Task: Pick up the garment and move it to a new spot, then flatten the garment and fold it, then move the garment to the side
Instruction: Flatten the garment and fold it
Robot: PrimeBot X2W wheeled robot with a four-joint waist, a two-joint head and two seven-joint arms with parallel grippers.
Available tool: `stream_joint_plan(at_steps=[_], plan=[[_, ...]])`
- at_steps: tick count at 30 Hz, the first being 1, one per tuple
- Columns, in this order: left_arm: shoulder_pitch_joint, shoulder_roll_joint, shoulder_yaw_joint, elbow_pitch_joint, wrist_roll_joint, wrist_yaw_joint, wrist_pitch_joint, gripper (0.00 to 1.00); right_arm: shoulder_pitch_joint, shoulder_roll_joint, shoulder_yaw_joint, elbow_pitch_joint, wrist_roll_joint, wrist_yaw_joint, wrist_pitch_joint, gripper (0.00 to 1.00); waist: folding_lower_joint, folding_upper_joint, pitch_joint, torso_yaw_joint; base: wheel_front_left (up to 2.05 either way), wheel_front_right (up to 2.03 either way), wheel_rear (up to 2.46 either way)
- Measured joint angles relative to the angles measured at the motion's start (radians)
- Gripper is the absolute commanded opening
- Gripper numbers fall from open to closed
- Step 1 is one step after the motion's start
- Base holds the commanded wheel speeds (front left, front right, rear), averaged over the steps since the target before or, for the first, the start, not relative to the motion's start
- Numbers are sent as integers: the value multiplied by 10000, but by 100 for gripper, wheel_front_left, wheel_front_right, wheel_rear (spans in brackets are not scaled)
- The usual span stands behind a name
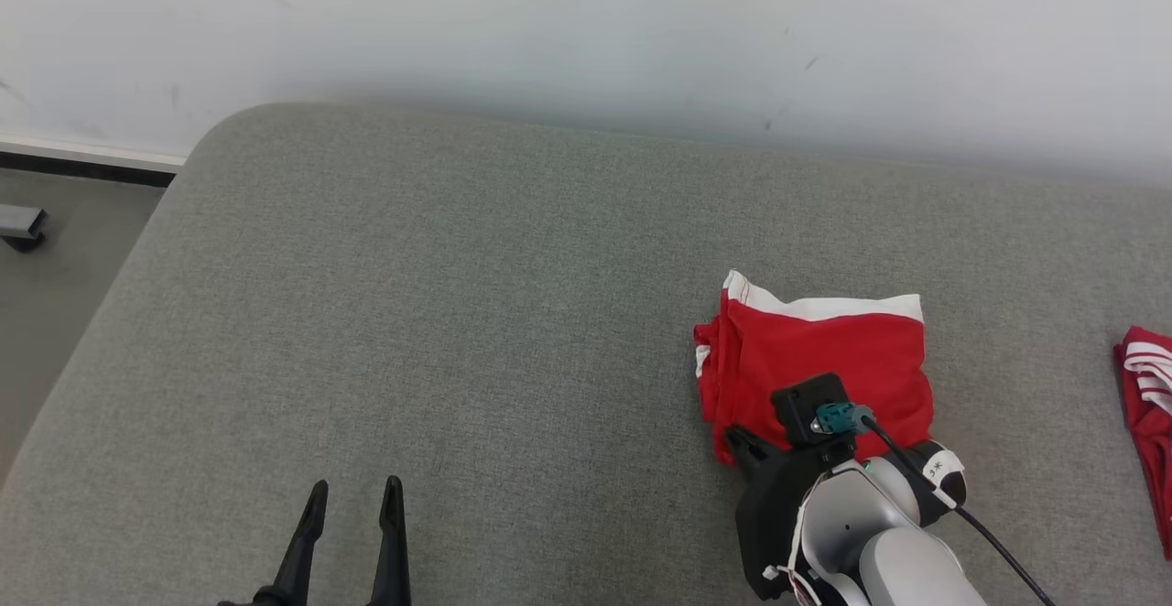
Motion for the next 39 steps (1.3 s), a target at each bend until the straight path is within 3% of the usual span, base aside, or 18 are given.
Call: stream_joint_plan(at_steps=[15,16,17,28,39], plan=[[110,0,6,-15,17,-33,0,100,457,-2,637,-337,604,-2,-63,2,0,0,-227,-52,0,0,0],[117,0,6,-15,17,-33,0,100,458,-2,694,-336,656,-2,-61,59,0,0,-239,-55,0,0,0],[130,0,10,-15,17,-33,0,100,459,-2,746,-336,719,-2,-65,100,0,0,-251,-58,0,0,0],[253,0,165,-25,15,56,0,100,437,4,901,-759,1674,0,-1168,100,0,0,-493,-221,0,0,0],[446,0,548,-8,163,86,0,100,1459,2,-953,-1664,1662,0,-3032,100,0,0,-948,-628,0,0,0]])
